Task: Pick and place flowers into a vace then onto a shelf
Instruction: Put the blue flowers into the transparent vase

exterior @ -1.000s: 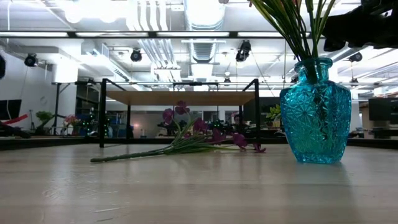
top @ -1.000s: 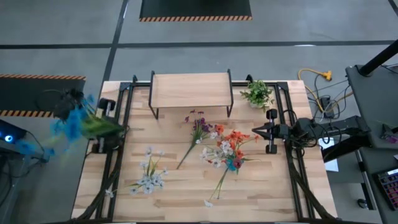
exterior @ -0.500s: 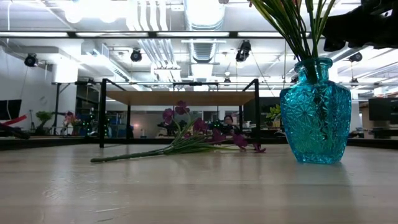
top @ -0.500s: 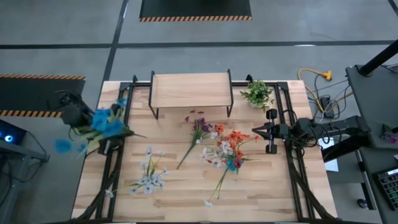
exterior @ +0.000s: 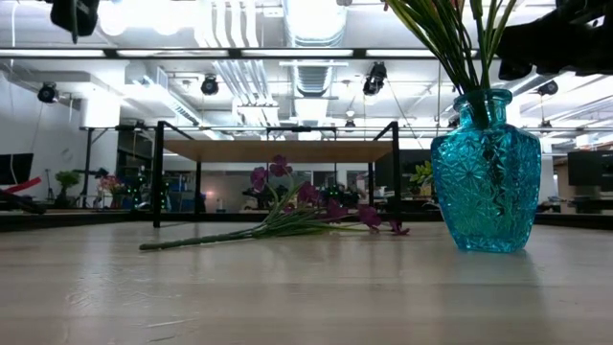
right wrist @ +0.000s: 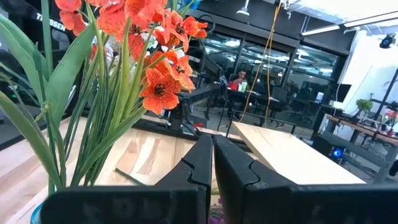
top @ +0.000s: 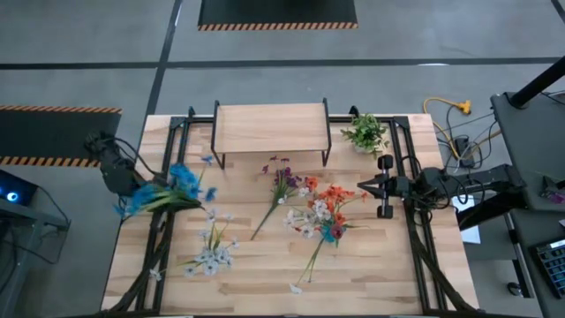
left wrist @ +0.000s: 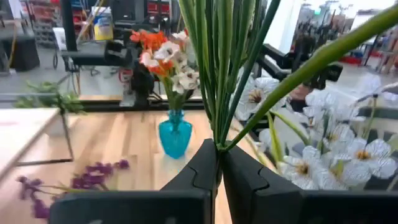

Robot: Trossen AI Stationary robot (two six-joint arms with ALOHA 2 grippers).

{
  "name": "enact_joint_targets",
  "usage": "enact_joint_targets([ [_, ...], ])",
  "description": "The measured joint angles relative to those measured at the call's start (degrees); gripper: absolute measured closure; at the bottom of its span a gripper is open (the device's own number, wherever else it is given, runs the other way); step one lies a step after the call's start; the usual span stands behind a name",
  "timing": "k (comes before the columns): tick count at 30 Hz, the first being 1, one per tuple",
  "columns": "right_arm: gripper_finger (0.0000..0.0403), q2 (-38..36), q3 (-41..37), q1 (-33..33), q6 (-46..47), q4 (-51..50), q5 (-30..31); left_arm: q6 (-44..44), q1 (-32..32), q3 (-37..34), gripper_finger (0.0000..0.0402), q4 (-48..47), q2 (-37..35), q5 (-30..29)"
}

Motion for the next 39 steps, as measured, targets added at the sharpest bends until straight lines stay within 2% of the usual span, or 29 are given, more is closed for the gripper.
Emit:
enact_joint_targets([
  [5,0.0394,0.1,0.0,0.0,0.0,-0.2,0.0,-4.4,0.0,-2.6,0.0401,4.2,1.4,2.2],
  [10,0.0394,0.1,0.0,0.0,0.0,-0.2,0.0,-9.2,-0.3,-4.6,0.0401,4.5,4.0,3.7],
  [15,0.0394,0.1,0.0,0.0,0.0,-0.2,0.0,-10.8,-2.4,-6.2,0.0401,10.3,6.0,6.3],
  [22,0.0394,0.1,0.0,0.0,0.0,-0.2,0.0,-14.7,-8.3,-5.9,0.0401,13.9,9.5,6.3],
  [26,0.0394,0.1,0.0,0.0,0.0,-0.2,0.0,-15.5,-10.8,-5.9,0.0401,15.9,12.6,3.6],
  [39,0.0394,0.1,0.0,0.0,0.0,-0.1,0.0,-17.3,-11.7,-6.1,0.0401,19.2,21.8,1.4],
])
